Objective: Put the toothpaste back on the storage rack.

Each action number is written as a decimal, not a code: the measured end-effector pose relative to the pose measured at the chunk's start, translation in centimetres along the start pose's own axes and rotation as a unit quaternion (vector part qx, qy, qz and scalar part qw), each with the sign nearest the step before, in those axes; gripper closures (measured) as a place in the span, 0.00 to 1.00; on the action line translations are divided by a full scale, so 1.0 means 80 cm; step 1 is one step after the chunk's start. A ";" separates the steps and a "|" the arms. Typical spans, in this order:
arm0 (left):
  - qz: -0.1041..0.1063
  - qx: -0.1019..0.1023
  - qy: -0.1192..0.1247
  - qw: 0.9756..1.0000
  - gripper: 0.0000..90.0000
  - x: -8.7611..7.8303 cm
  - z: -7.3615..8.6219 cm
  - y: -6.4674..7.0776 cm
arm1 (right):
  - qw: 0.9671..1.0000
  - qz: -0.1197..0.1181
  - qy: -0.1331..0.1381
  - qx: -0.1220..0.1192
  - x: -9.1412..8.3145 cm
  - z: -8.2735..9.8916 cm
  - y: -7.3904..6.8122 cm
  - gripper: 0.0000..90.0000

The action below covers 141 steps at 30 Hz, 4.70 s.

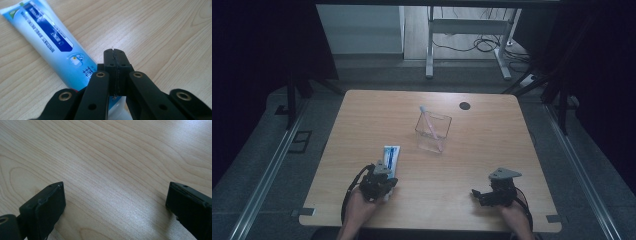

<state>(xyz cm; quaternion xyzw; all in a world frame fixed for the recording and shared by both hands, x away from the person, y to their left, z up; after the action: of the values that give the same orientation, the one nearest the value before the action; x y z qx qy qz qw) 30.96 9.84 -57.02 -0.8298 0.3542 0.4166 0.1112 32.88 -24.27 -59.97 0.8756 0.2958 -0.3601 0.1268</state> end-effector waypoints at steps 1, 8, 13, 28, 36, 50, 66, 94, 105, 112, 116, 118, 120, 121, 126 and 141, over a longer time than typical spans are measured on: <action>-0.001 0.002 -0.002 1.000 0.99 0.000 0.001 -0.001 | 1.000 0.000 0.000 0.000 0.000 0.000 0.000 0.02; -0.011 0.000 -0.010 1.000 0.98 -0.007 0.010 -0.014 | 1.000 0.000 0.000 0.000 0.000 0.000 0.000 0.02; -0.023 -0.002 -0.013 1.000 0.97 -0.014 0.016 -0.027 | 1.000 0.000 0.000 0.000 0.000 0.000 0.000 0.02; -0.019 0.000 -0.010 1.000 0.77 -0.027 0.004 -0.035 | 1.000 0.000 0.000 0.000 0.000 0.000 0.000 0.02; -0.021 -0.005 -0.043 0.999 0.62 -0.027 -0.004 -0.049 | 1.000 0.000 -0.001 0.001 0.000 0.000 0.000 0.02; -0.020 -0.015 -0.118 0.993 0.40 0.000 -0.007 -0.067 | 1.000 0.000 -0.001 0.002 0.000 0.000 0.000 0.02; -0.009 -0.007 -0.184 0.983 0.48 0.025 -0.017 -0.074 | 1.000 0.000 -0.002 0.001 0.000 0.000 0.000 0.02; -0.002 -0.033 -0.173 0.984 0.81 0.014 -0.026 -0.087 | 1.000 0.000 -0.001 0.002 0.000 0.000 0.000 0.02; -0.001 -0.041 -0.147 0.988 0.81 0.006 -0.032 -0.087 | 1.000 0.000 -0.001 0.001 0.000 0.000 0.000 0.02; 0.003 -0.034 -0.133 0.991 0.81 0.000 -0.038 -0.085 | 1.000 0.000 -0.002 0.002 0.000 0.000 0.000 0.02; 0.001 -0.030 -0.127 0.991 0.81 -0.001 -0.039 -0.085 | 1.000 0.000 -0.001 0.001 0.000 0.000 0.000 0.02; 0.003 -0.030 -0.122 0.992 0.81 -0.003 -0.040 -0.085 | 1.000 0.000 -0.002 0.002 0.000 0.000 0.000 0.02; 0.007 -0.033 -0.117 0.993 0.81 -0.006 -0.040 -0.084 | 1.000 0.000 -0.002 0.002 0.000 0.000 0.000 0.02; 0.008 -0.032 -0.112 0.993 0.81 -0.006 -0.041 -0.084 | 1.000 0.000 -0.002 0.001 0.000 0.000 0.000 0.02; 0.007 -0.032 -0.095 0.995 0.81 -0.015 -0.045 -0.083 | 1.000 0.000 -0.002 0.001 0.000 0.000 0.000 0.02; 0.003 -0.012 -0.055 0.998 0.81 -0.036 -0.070 -0.068 | 1.000 0.000 -0.002 0.001 0.000 0.000 0.000 0.02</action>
<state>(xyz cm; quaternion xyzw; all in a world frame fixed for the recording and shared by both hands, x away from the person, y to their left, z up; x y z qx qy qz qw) 36.95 12.49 -51.86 -0.8057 0.3447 0.4665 0.1196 32.84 -24.28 -59.97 0.8752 0.2951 -0.3620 0.1262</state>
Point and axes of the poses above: each handheld gripper's, and its own axes: x roughly forward along the jaws, z roughly out of its underside, y roughly to its right, the point moved 8 cm from there along x, roughly forward along the jaws, and after that the axes turned 1 degree about z, right-handed, at the moved point
